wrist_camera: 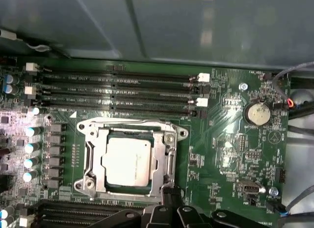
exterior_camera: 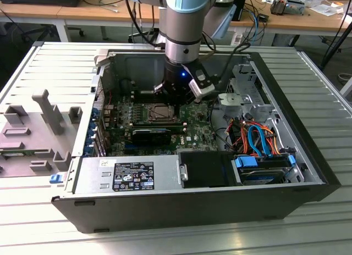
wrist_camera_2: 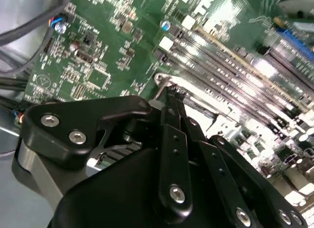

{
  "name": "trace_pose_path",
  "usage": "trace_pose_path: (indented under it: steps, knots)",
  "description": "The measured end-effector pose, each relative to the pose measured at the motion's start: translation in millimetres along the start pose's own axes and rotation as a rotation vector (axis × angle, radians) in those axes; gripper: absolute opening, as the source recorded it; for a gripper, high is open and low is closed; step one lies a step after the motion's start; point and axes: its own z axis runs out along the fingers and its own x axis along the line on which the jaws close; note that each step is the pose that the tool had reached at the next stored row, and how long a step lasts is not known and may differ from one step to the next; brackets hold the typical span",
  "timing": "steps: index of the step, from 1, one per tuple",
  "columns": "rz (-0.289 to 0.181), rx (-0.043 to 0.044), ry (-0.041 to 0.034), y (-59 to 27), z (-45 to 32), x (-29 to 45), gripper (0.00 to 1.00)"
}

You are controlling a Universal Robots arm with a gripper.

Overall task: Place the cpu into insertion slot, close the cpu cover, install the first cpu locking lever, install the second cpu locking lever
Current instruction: 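Install the second cpu locking lever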

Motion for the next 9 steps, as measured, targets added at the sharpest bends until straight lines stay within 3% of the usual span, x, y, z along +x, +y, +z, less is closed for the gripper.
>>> trace_pose_path:
  steps: [4,9]
  knots:
    - [-0.001,-0.0013,0.0000,-18.3,2.2,1.2,0.11]
    - [-0.003,-0.0132,-0.0009,-19.7,6.2,6.8,0.11]
